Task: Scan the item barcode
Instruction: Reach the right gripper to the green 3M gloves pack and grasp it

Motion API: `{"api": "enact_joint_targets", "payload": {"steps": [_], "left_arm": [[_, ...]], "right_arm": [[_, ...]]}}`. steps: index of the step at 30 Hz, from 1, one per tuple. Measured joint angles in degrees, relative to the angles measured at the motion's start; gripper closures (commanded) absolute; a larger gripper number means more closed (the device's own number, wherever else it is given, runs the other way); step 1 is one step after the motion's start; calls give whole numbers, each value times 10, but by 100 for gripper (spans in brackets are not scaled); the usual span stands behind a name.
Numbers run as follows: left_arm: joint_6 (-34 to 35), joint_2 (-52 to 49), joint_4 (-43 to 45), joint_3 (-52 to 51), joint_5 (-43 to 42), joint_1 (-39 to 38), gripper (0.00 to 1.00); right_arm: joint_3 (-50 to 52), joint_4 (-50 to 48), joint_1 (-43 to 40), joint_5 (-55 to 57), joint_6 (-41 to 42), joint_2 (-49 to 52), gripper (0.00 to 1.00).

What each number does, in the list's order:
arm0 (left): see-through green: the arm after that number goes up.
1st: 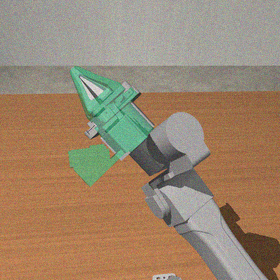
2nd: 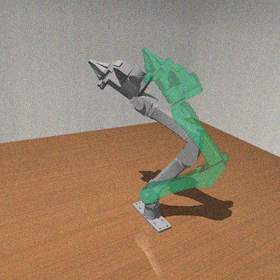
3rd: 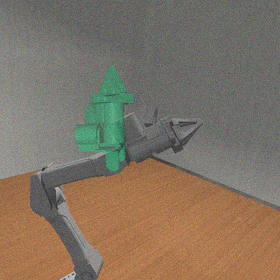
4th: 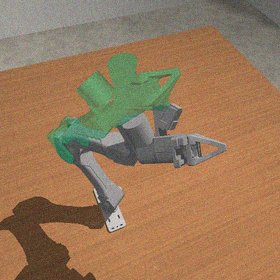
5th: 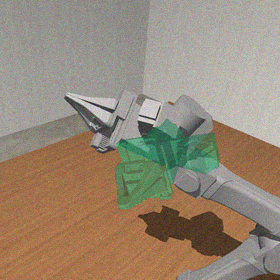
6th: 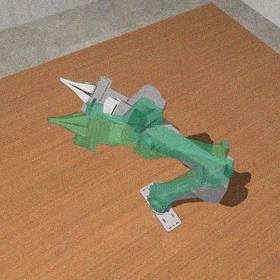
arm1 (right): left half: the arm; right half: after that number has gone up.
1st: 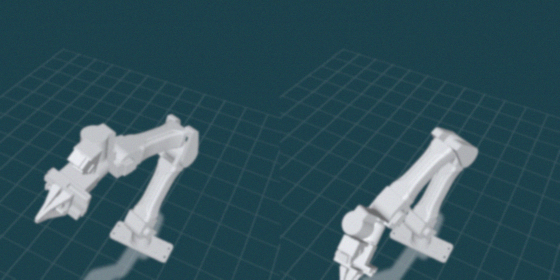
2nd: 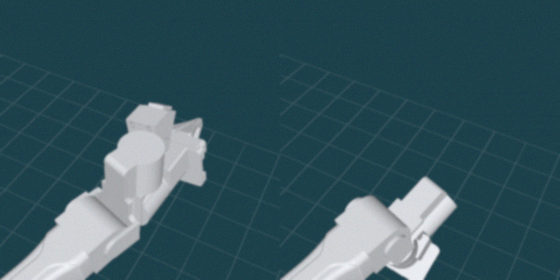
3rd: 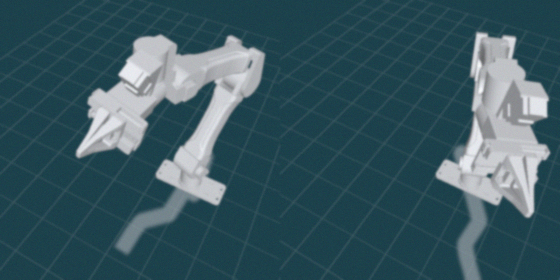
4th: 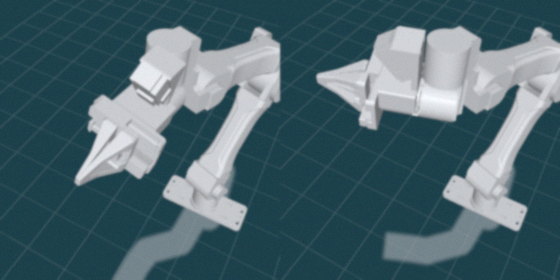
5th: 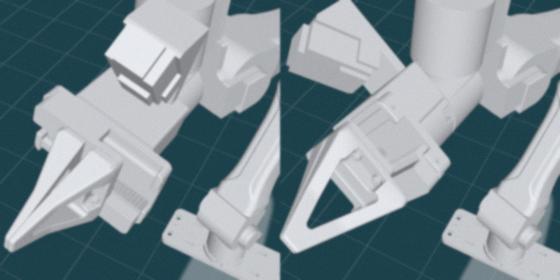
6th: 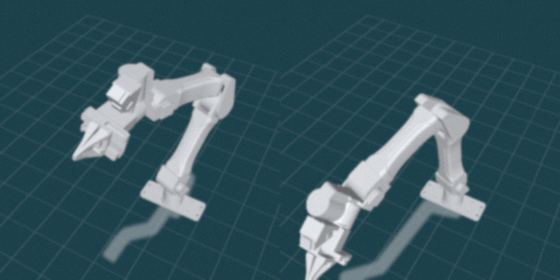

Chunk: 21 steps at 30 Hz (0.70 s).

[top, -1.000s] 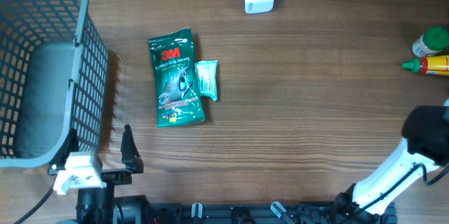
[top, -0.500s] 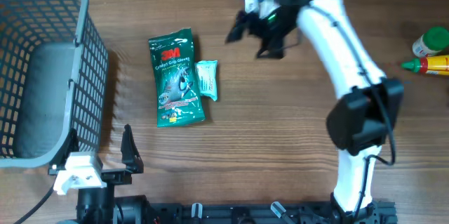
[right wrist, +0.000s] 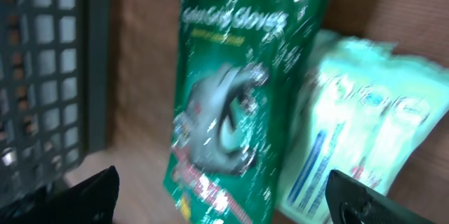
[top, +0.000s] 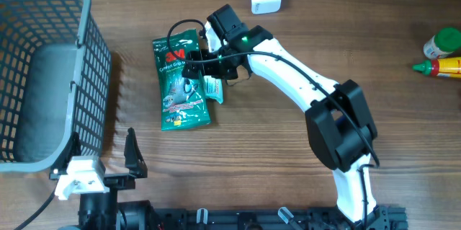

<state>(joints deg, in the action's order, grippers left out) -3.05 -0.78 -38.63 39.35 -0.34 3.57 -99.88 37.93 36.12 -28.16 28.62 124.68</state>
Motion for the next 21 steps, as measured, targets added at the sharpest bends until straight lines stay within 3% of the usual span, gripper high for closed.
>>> {"api": "enact_joint_targets", "payload": {"steps": [10, 12, 18, 21], "left_arm": [[0, 0, 0, 0, 0, 0, 0], [0, 0, 0, 0, 0, 0, 0], [0, 0, 0, 0, 0, 0, 0], [0, 0, 0, 0, 0, 0, 0]], "right_arm": [[0, -88, -3, -57, 34, 68, 14], [0, -88, -3, -58, 45, 68, 20], [-4, -72, -4, -60, 58, 70, 13], [-9, -67, -10, -61, 63, 70, 15]]}}
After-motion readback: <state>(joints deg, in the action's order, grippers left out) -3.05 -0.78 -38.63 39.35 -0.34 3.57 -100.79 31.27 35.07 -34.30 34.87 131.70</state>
